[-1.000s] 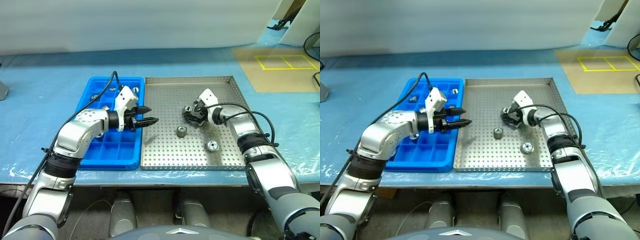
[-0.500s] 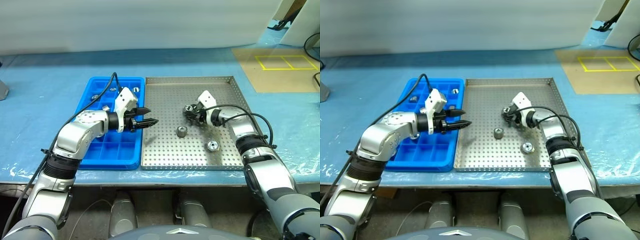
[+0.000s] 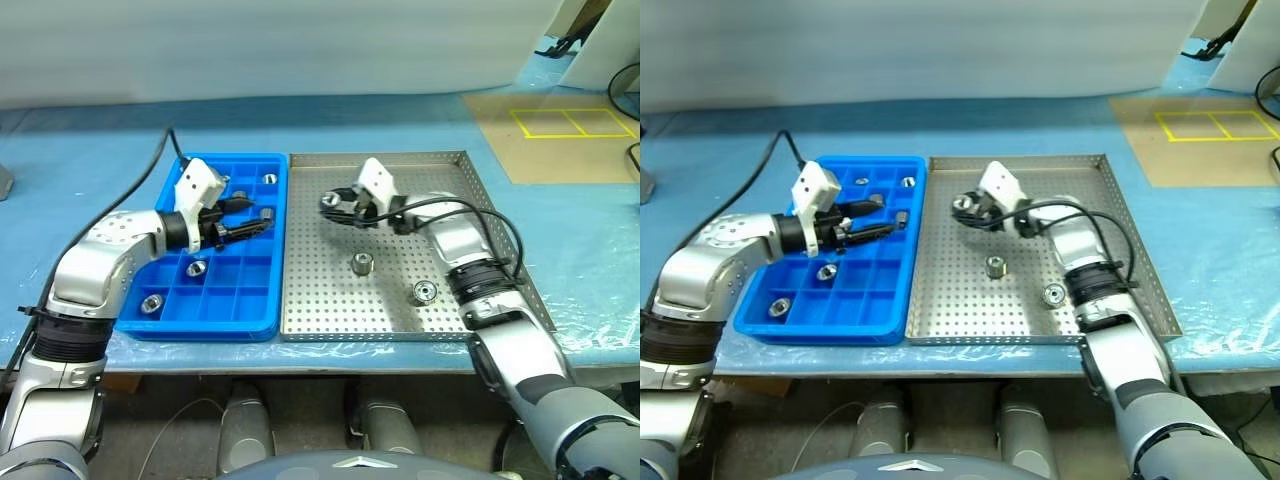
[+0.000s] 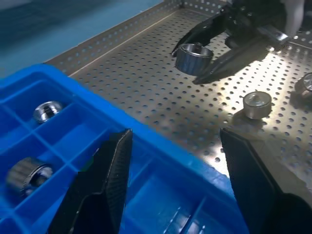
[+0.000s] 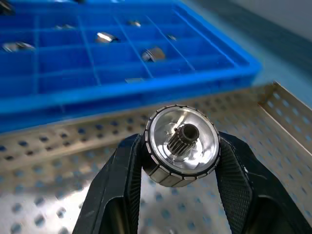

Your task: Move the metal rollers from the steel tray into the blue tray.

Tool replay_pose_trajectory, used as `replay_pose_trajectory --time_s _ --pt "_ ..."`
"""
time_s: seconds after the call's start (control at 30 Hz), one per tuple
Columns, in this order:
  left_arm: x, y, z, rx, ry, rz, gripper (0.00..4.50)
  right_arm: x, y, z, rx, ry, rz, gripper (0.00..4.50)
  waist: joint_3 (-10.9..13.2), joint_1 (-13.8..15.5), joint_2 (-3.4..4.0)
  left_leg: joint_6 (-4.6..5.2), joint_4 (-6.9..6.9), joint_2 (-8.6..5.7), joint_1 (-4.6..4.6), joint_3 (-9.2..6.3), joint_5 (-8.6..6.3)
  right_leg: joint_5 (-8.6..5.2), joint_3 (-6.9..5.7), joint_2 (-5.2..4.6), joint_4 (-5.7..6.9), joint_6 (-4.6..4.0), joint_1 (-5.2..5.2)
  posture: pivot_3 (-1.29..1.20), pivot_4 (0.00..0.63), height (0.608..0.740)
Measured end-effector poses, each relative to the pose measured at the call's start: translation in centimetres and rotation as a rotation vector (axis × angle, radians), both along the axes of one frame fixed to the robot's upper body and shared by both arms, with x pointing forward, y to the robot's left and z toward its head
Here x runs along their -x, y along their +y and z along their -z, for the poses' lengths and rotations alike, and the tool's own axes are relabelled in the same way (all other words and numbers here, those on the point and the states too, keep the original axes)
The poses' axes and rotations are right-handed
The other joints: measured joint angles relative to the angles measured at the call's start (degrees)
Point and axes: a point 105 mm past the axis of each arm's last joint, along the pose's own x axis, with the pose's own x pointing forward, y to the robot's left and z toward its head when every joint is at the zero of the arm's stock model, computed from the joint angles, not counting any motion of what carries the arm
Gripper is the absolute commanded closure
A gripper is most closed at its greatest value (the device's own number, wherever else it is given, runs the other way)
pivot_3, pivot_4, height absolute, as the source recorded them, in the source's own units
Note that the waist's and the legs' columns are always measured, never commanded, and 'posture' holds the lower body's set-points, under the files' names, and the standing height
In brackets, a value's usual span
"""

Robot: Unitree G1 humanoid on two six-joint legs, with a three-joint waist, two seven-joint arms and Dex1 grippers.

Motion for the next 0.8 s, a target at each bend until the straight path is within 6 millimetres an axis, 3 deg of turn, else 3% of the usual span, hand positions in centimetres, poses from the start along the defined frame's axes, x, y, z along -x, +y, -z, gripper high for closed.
replay_pose_trajectory --time_s 0.17,0.33,0.63,0.8 --pt "0.4 2.4 0.3 0.0 0.0 -0.109 1.48 1.1 4.7 0.2 -0.016 0.018 -0.118 2.74 0.01 0.99 -0.02 -0.02 -0.17 0.01 -0.05 -0.03 0.01 0.0 -0.12 -0.03 -0.13 -0.01 -0.01 0.14 0.15 0.74" --pt "1.5 4.2 0.0 -0.009 -0.015 -0.187 1.48 1.1 7.1 0.0 -0.02 0.012 -0.166 2.74 0.03 2.0 -0.02 -0.08 -0.43 0.01 -0.08 -0.04 0.04 0.0 -0.21 -0.07 -0.3 -0.02 0.0 0.18 0.15 0.74" --pt "2.5 4.8 0.1 -0.002 -0.003 -0.239 1.48 0.7 7.0 1.6 0.023 0.041 -0.164 2.74 0.03 3.31 -0.02 -0.18 -0.68 0.03 -0.12 -0.11 0.1 -0.03 -0.35 -0.06 -0.43 -0.08 0.0 0.19 0.15 0.74" --pt "2.5 4.7 0.1 -0.002 -0.002 -0.244 1.48 2.7 6.0 1.1 0.016 0.058 -0.287 2.74 0.02 3.38 -0.03 -0.18 -0.69 0.03 -0.11 -0.12 0.11 -0.03 -0.36 -0.04 -0.47 -0.07 0.01 0.18 0.15 0.74"
